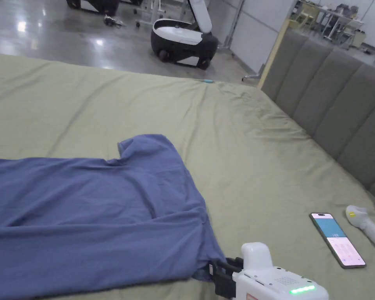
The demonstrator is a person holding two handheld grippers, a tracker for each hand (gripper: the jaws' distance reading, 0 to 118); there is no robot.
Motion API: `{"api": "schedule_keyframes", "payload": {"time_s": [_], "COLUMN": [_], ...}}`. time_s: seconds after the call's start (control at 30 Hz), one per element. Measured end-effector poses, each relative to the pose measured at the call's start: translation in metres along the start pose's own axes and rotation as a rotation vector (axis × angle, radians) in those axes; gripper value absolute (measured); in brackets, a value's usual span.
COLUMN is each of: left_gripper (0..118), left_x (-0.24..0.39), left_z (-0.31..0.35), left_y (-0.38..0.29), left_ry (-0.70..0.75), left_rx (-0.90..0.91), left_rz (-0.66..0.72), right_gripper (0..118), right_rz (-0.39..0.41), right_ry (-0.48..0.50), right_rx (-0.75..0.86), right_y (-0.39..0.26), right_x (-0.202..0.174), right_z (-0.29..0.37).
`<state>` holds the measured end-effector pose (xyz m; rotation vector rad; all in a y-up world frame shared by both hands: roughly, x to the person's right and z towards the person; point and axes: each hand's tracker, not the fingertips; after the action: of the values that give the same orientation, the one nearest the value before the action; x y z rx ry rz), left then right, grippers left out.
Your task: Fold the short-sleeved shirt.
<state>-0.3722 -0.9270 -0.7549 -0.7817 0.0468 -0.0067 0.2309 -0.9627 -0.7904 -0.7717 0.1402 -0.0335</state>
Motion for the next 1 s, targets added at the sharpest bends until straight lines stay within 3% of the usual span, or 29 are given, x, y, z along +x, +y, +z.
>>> {"api": "schedule_keyframes", "payload": {"time_s": [0.1, 0.23, 0.47, 0.6, 0.77, 1.0], "left_gripper": [5, 5, 5, 5, 5, 5], "left_x": [-0.002, -0.003, 0.001, 0.005, -0.002, -0.004], "left_z": [0.0, 0.011, 0.055, 0.087, 0.102, 0.106], "left_y": [-0.003, -0.001, 0.008, 0.007, -0.024, -0.068], "left_ry": [-0.002, -0.021, -0.049, -0.076, -0.08, -0.121], "left_rx": [-0.018, -0.018, 0.052, 0.06, 0.013, -0.086], "left_rz": [0.001, 0.025, 0.009, 0.031, -0.015, 0.005], "right_gripper": [8, 8, 7, 7, 7, 7], "right_rz": [0.085, 0.024, 0.14, 0.145, 0.093, 0.131], "right_ry": [-0.023, 0.013, 0.026, 0.03, 0.076, 0.029], "right_rx": [-0.013, 0.0, 0.085, 0.092, 0.059, -0.048], "right_y": [0.001, 0.006, 0.021, 0.024, 0.004, -0.042], "right_x": [-0.023, -0.006, -0.007, -0.004, 0.008, 0.015], "right_z": [0.003, 0.012, 0.06, 0.087, 0.12, 0.128]}}
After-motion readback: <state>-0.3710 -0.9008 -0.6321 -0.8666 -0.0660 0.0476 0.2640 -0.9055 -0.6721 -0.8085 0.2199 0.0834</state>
